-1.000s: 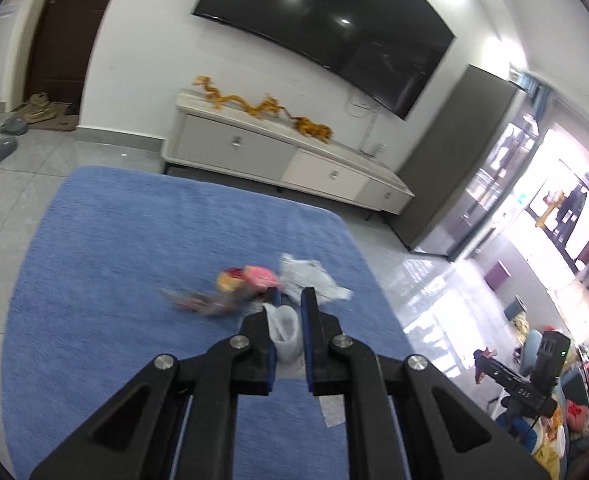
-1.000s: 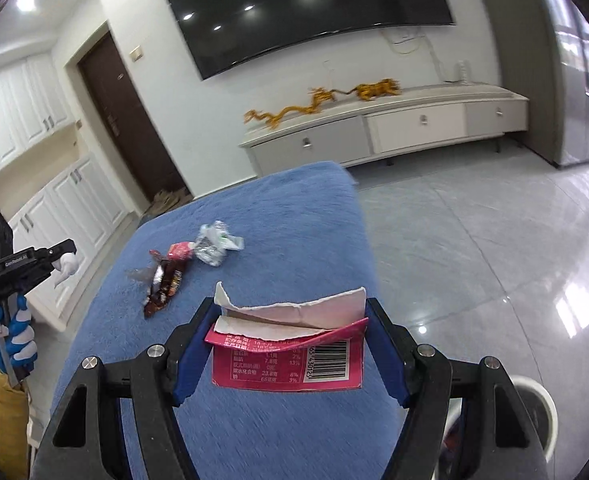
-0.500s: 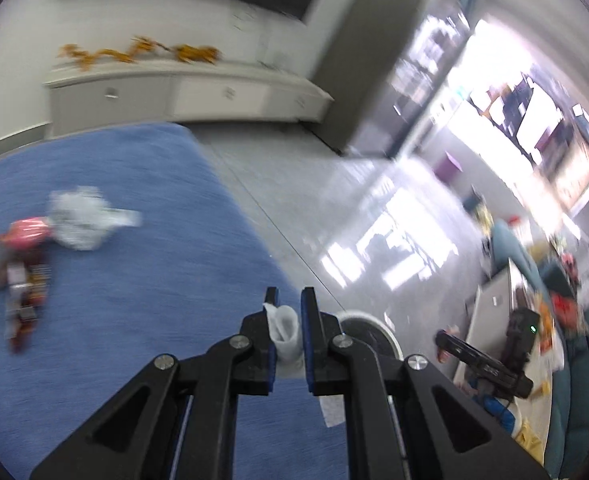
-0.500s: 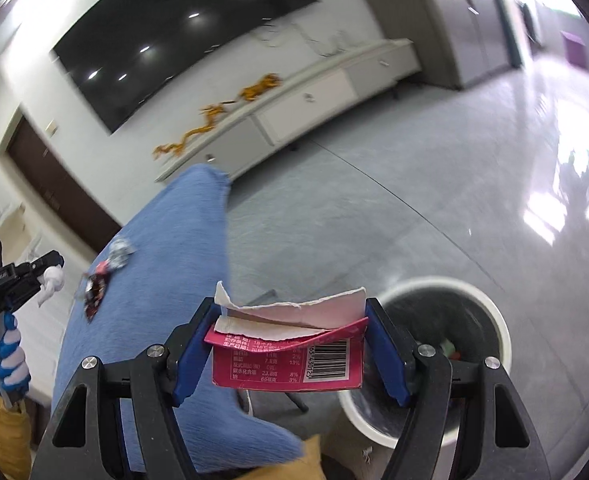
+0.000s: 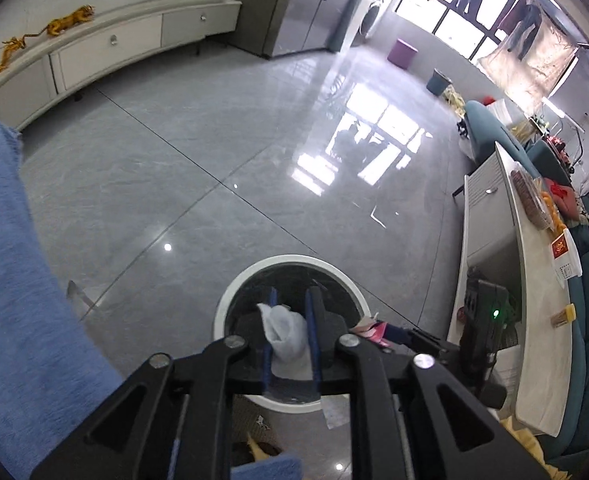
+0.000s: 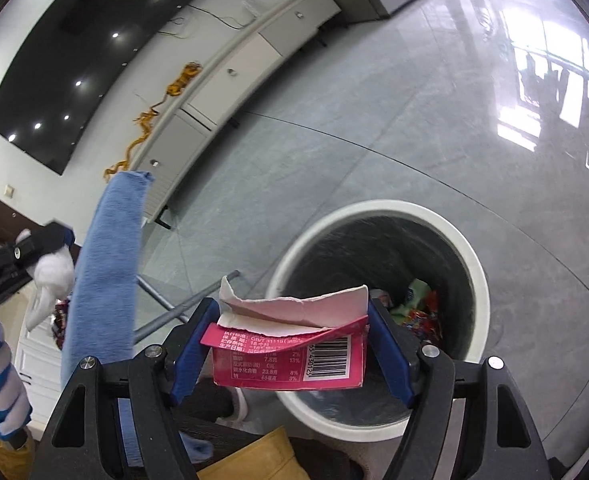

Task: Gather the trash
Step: 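Carry both items over the white bin and open both tools to drop them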

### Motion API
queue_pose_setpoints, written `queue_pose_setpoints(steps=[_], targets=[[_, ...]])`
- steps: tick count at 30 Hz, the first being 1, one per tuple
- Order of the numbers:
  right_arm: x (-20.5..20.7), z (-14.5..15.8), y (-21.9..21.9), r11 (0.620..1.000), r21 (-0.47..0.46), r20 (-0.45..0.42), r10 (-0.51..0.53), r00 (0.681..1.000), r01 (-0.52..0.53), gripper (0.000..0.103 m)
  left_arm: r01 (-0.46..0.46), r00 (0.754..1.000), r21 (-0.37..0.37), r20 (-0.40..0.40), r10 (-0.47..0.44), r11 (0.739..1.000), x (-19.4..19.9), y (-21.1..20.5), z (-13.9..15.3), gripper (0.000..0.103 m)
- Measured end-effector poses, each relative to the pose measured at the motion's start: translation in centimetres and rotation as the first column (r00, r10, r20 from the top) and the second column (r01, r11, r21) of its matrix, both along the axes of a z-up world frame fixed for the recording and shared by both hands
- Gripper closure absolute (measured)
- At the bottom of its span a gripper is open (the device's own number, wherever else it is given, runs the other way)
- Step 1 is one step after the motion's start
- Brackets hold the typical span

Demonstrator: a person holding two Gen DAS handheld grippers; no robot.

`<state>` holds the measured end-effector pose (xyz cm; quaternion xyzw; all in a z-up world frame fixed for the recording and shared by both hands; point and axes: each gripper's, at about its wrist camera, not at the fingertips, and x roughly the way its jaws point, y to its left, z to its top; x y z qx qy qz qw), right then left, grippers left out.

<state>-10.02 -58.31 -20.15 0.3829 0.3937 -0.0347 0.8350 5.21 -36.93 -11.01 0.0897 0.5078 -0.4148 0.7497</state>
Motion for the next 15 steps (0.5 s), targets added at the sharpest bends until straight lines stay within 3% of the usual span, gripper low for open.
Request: queue_pose_setpoints(steps=[2, 4, 10, 15], targets=[[0.1, -0.7, -0.3, 1.000, 0.000, -0.020, -0.010, 1.000, 0.010, 0.029, 0.003, 1.000, 0.002, -0.020, -0.003, 1.000, 0.4, -1.4, -0.7, 0.056], [-0.1, -1.4, -0.6, 1.000, 0.002, -0.038, -0.024, 0.999, 0.025, 0.028, -0.004, 0.999, -0.003, -0.047, 0.004, 1.000, 0.5, -2.0, -1.3, 0.049], [-0.8, -2.5, -0.8, 0.999, 0.010, -0.071, -0.047, 0.996, 0.048, 0.026, 0.007, 0.999, 0.015, -0.054, -0.006, 1.000, 0.0, -1.7, -1.9, 0.049], [-1.0, -2.1, -0.6, 0.998, 0.003, -0.074, -0.055, 0.996, 0.055, 0.026, -0.016, 0.998, 0.012, -0.062, 0.017, 1.000, -0.2, 1.3, -1.5, 0.049]])
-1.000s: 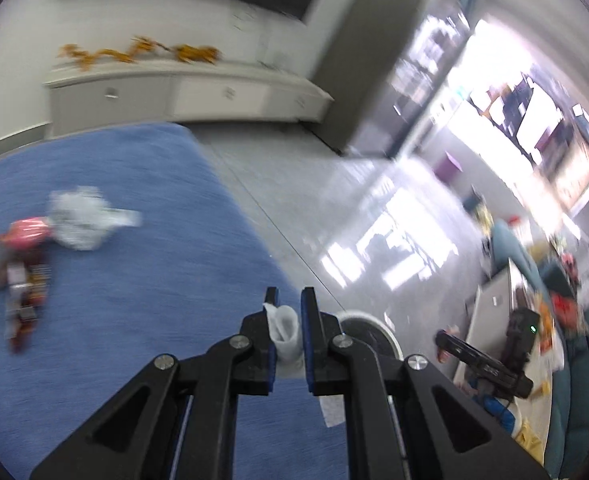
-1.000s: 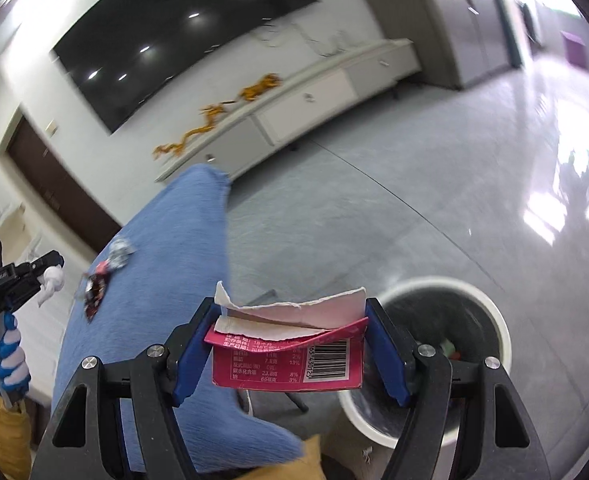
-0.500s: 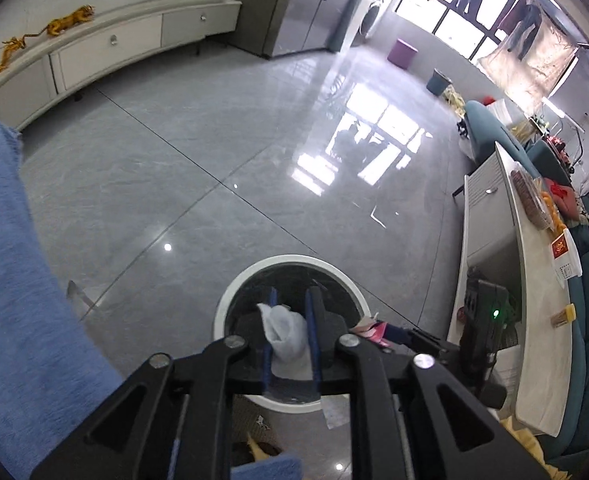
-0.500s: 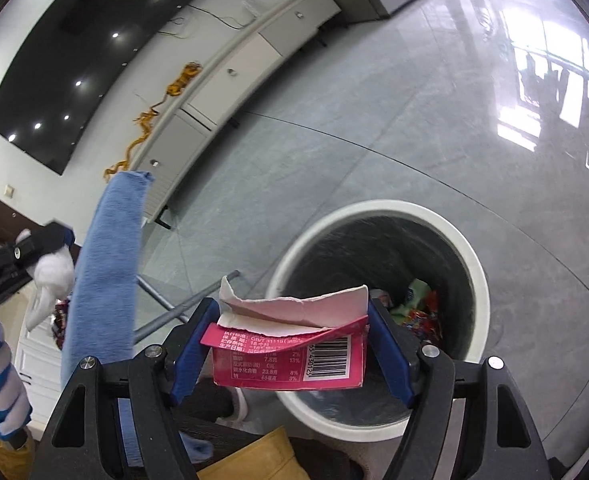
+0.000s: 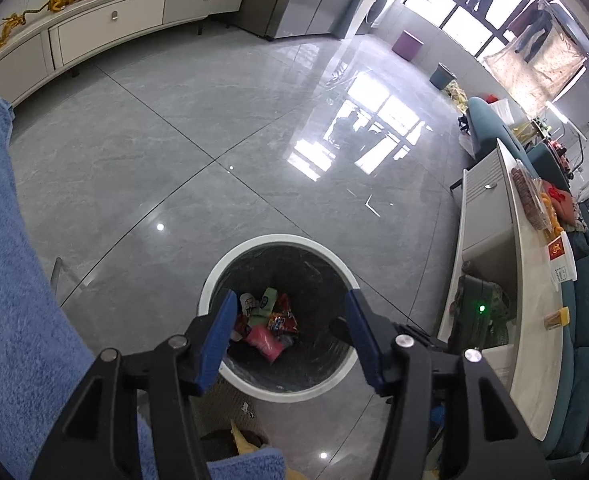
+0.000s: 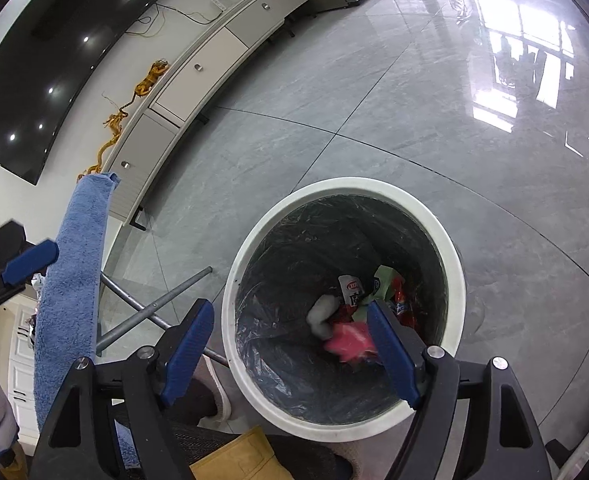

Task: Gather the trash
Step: 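Carry both items over the white bin and open both tools to drop them, then return both tools to the wrappers on the towel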

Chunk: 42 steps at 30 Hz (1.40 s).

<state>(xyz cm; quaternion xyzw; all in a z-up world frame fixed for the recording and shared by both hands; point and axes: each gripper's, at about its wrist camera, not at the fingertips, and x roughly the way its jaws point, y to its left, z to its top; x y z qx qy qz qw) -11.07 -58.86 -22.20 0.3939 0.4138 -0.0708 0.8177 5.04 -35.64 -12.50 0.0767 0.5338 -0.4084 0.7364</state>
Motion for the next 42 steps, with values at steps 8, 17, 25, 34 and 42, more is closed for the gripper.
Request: queue_pose_setpoints(steps=[8, 17, 25, 34, 42], targets=[[-0.9, 3.3, 0.5, 0.999, -0.032, 0.050, -0.004, 0.999, 0.006, 0.026, -0.037, 0.996, -0.033, 0.077, 0.039, 0.999, -1.3, 4.6, 2.6, 0.049], [-1.4, 10.0, 3.5, 0.989, -0.145, 0.132, 0.053, 0.990, -0.033, 0.026, -0.164, 0.949, -0.153, 0.244, 0.198, 0.975, -2.4, 12.6, 7.0, 0.049], [-0.5, 15.9, 8.3, 0.966, -0.238, 0.207, 0.155, 0.966, -0.104, 0.026, -0.222, 0.923, -0.161, 0.283, 0.261, 0.962, -3.2, 20.0, 8.8, 0.049], [0.6, 21.5, 14.1, 0.923, -0.341, 0.247, 0.269, 0.931, -0.176, 0.026, -0.276, 0.888, -0.208, 0.318, 0.332, 0.938, -4.3, 28.4, 9.7, 0.049], [3.9, 24.0, 19.4, 0.874, -0.410, 0.240, 0.378, 0.894, -0.260, 0.026, -0.353, 0.861, -0.244, 0.292, 0.416, 0.903, -3.1, 35.1, 8.2, 0.049]])
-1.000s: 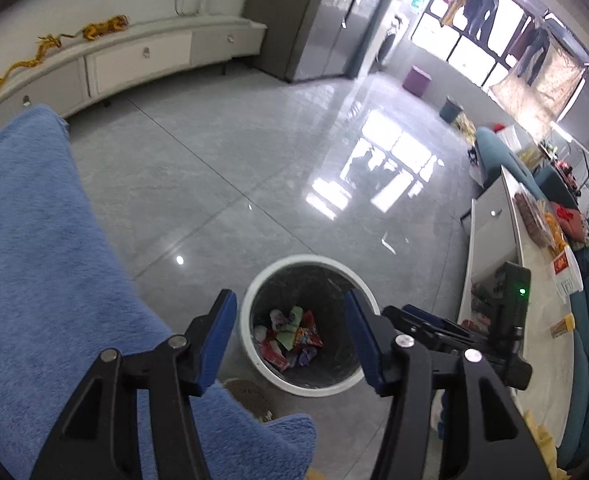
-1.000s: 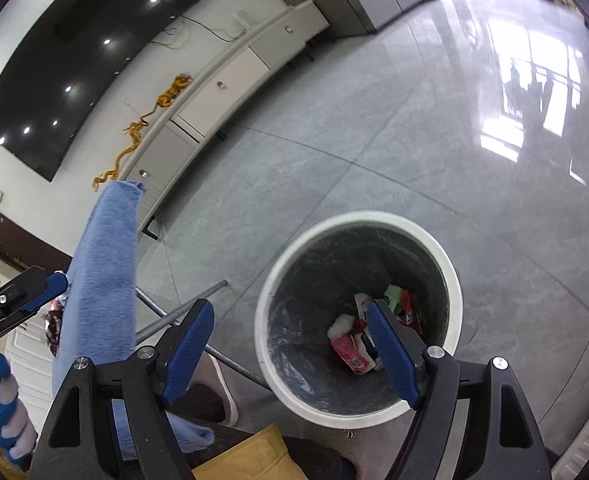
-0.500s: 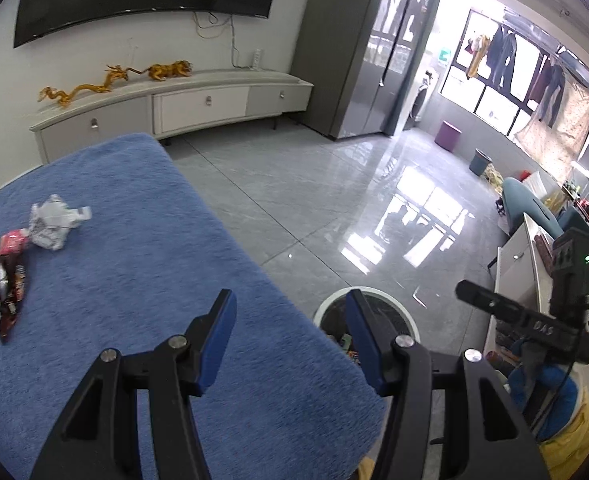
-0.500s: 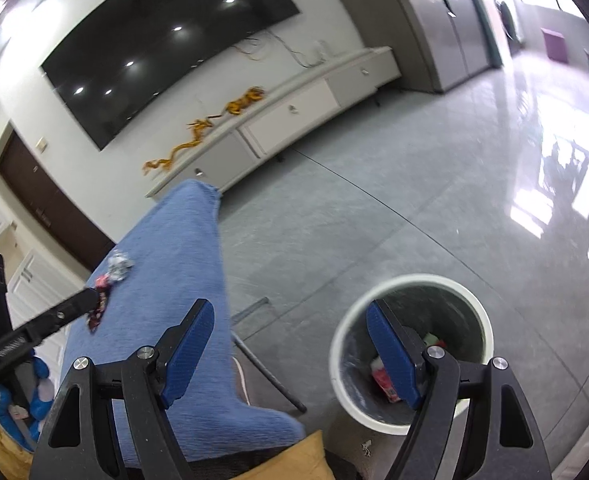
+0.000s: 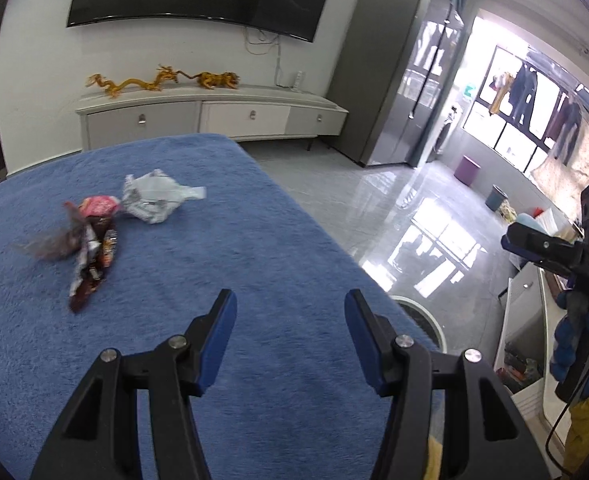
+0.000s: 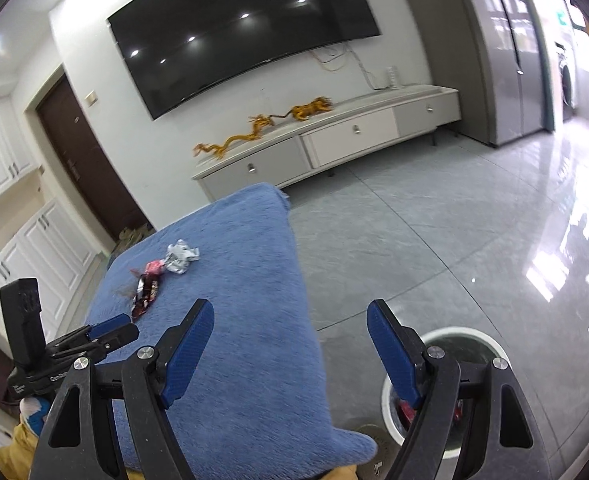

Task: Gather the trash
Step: 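Return both tools to the wrappers on the towel, then grasp the brown snack wrapper with the left tool while the right tool grasps the white bag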

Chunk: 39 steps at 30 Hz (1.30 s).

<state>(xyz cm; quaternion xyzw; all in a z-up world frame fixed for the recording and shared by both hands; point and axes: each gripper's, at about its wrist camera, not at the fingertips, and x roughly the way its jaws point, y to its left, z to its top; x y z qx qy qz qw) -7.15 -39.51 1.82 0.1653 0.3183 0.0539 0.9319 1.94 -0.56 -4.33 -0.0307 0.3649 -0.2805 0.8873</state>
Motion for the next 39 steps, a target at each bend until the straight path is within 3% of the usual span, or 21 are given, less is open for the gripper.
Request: queue_pose_setpoints(steps=[5, 9, 13, 30, 39], targets=[[3.1, -0.5, 2.8, 0.998, -0.019, -0.029, 0.067, 0.997, -0.067, 0.026, -0.102, 0.995, -0.002, -0.003, 0.102, 0.995, 2.8, 5.2, -1.0, 0.049], [6.5, -1.4, 5.2, 0.990, -0.030, -0.053, 0.135, 0.989, -0.137, 0.026, -0.222, 0.975, -0.003, -0.026, 0.222, 0.975, 6.1, 10.2, -1.9, 0.049], [9.7, -2.5, 7.2, 0.980, -0.029, -0.074, 0.197, 0.978, -0.199, 0.026, -0.280, 0.959, -0.012, -0.053, 0.279, 0.960, 8.6, 12.8, -2.8, 0.049], [25.0, -5.9, 17.8, 0.891, -0.034, -0.106, 0.447, 0.888, -0.453, 0.026, -0.239, 0.963, 0.031, -0.124, 0.241, 0.971, 15.1, 11.3, -8.1, 0.049], [29.0, -9.5, 21.6, 0.869, -0.058, -0.174, 0.476, 0.862, -0.491, 0.028, -0.220, 0.966, 0.022, -0.131, 0.221, 0.975, 15.6, 10.8, -9.1, 0.049]])
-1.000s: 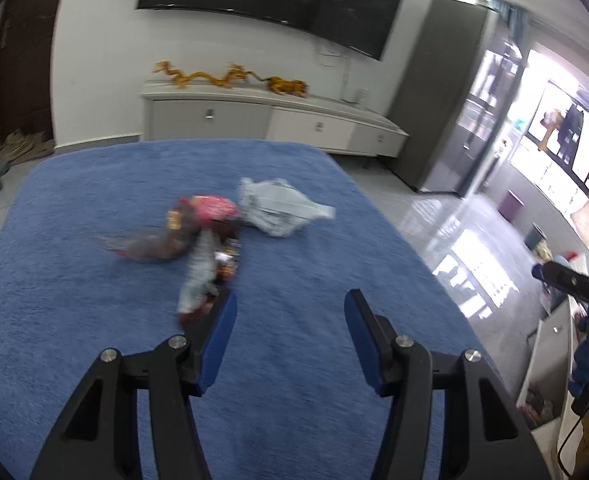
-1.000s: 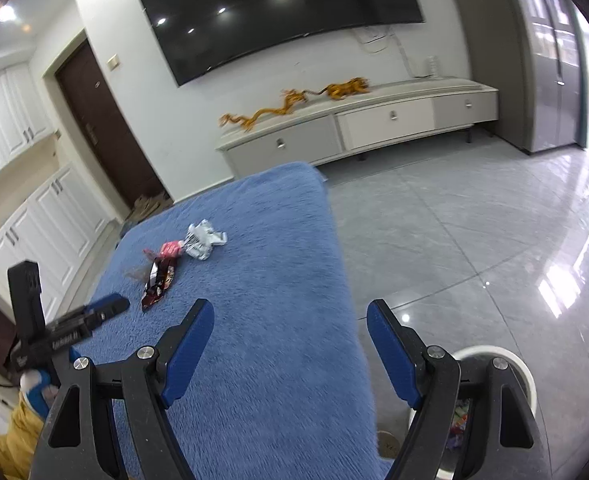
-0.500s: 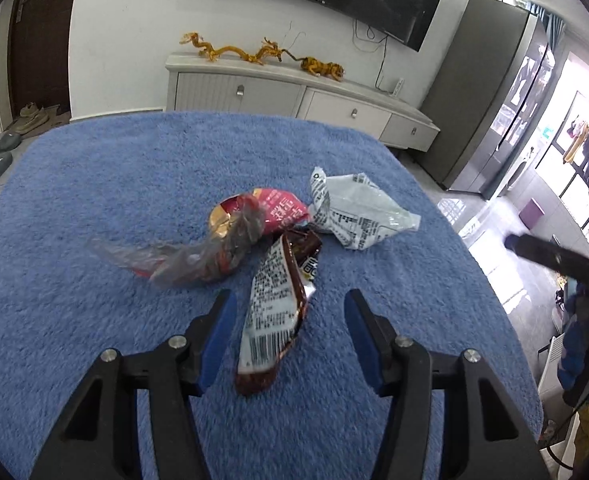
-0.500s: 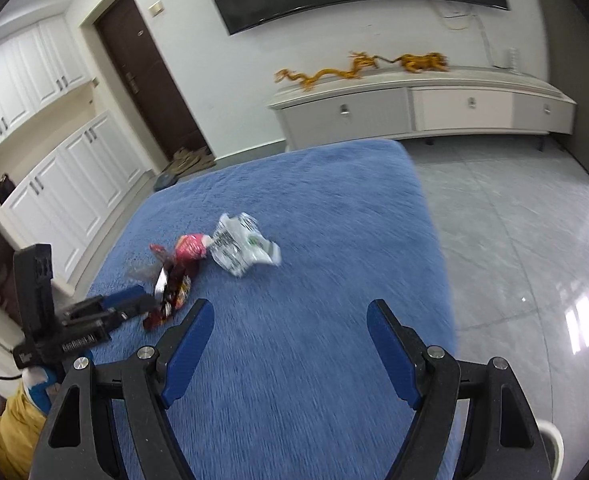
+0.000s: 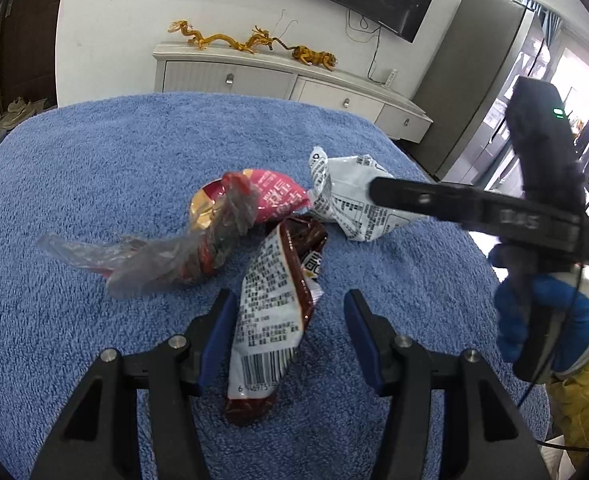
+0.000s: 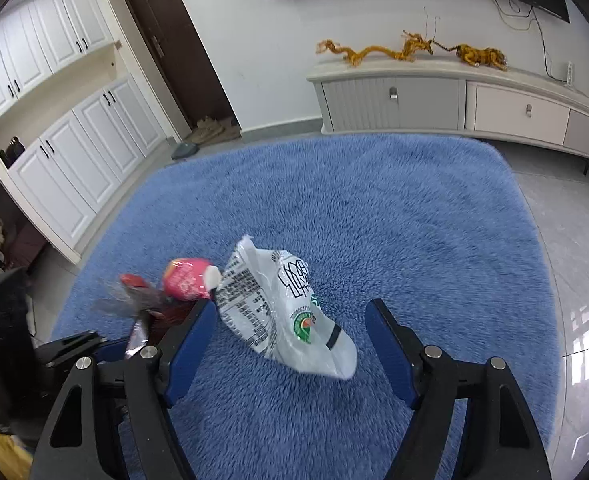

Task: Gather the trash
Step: 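Grasp the brown snack wrapper with the left tool while the right tool grasps the white bag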

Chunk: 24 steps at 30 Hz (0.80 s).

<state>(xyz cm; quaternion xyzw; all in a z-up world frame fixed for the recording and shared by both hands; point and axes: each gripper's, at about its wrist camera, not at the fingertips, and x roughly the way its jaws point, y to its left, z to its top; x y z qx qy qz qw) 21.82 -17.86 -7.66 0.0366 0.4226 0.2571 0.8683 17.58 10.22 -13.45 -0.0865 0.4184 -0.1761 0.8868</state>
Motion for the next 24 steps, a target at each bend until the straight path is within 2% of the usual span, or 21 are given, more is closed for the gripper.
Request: queue_pose_setpoints(steps=[3, 7, 10, 16, 24], targets=[[0.7, -1.1, 0.3, 1.000, 0.000, -0.022, -0.013, 1.000, 0.013, 0.034, 0.000, 1.000, 0.008, 0.005, 0.000, 1.000, -0.1, -0.2, -0.1, 0.049], [0.4, -2.1, -0.2, 0.999, -0.021, -0.029, -0.039, 0.999, 0.038, 0.061, 0.008, 1.000, 0.014, 0.006, -0.008, 1.000, -0.1, -0.6, -0.1, 0.050], [-0.4, -1.9, -1.3, 0.998, -0.006, -0.026, -0.061, 0.998, 0.061, 0.072, 0.019, 1.000, 0.010, 0.005, -0.019, 1.000, 0.0, -0.7, -0.1, 0.050], [-3.9, -1.0, -4.3, 0.994, -0.009, -0.015, -0.111, 0.994, 0.111, 0.077, 0.022, 1.000, 0.008, -0.003, -0.022, 1.000, -0.1, -0.7, 0.0, 0.072], [-10.0, 1.1, -8.9, 0.985, -0.007, 0.002, -0.171, 0.985, 0.171, 0.078, 0.042, 0.998, -0.068, -0.041, -0.045, 0.997, -3.4, -1.5, 0.2, 0.076]])
